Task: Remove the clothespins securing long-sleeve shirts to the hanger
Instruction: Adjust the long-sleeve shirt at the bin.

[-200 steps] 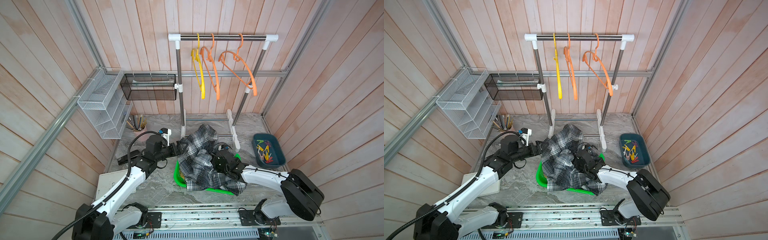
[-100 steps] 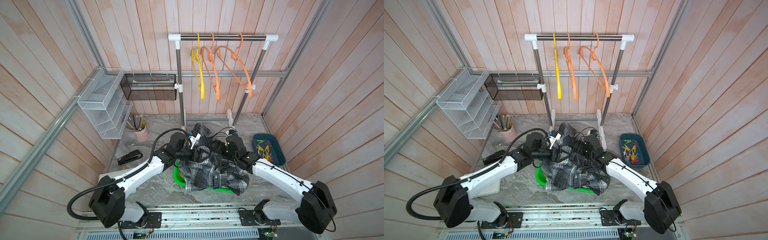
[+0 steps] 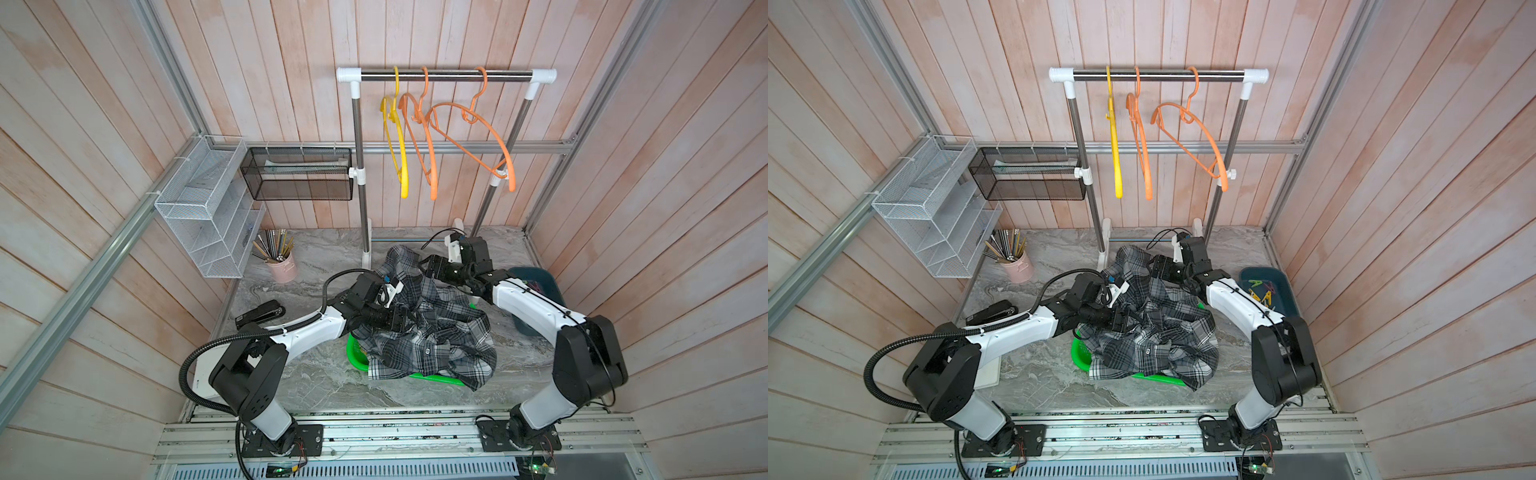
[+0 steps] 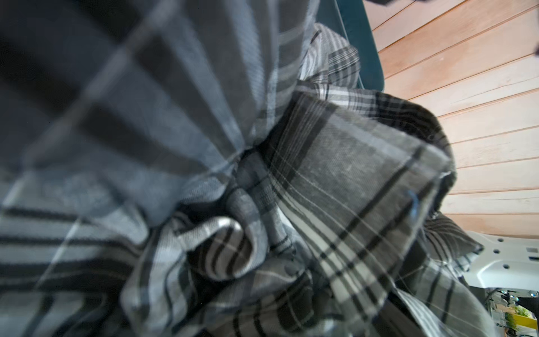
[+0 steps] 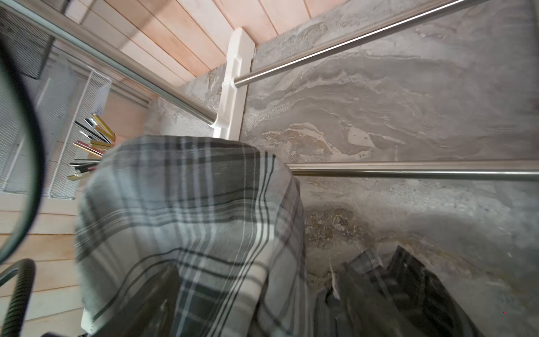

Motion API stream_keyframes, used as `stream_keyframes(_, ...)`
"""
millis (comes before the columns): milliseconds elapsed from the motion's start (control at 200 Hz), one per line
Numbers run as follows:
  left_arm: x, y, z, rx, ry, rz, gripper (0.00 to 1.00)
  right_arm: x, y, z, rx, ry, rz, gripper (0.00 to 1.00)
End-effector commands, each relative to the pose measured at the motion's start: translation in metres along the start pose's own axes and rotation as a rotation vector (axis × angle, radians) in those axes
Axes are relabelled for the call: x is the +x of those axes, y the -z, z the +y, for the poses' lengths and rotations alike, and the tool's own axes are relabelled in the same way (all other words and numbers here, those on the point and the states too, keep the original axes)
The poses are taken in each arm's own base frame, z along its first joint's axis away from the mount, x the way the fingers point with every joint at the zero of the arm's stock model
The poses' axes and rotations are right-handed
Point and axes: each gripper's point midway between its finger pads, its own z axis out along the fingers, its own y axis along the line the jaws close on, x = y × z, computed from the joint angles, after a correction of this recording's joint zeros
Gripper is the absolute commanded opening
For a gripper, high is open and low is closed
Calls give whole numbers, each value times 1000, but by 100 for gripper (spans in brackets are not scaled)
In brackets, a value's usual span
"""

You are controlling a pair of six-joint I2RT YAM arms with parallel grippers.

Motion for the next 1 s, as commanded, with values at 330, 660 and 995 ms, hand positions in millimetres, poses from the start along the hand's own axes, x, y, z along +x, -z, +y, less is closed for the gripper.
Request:
stream_keyframes(330,19,-13,27,-14,100,46,87,-25,-7,69,-450,98,-11,3)
stream_keyframes(660,-20,27,15,51,75,-106,96,30,38,71,-327,124,1,0)
stream_keyframes(995,-91,118,-51,120,-87,-458,100,126,17,19,-96,-20,108,0)
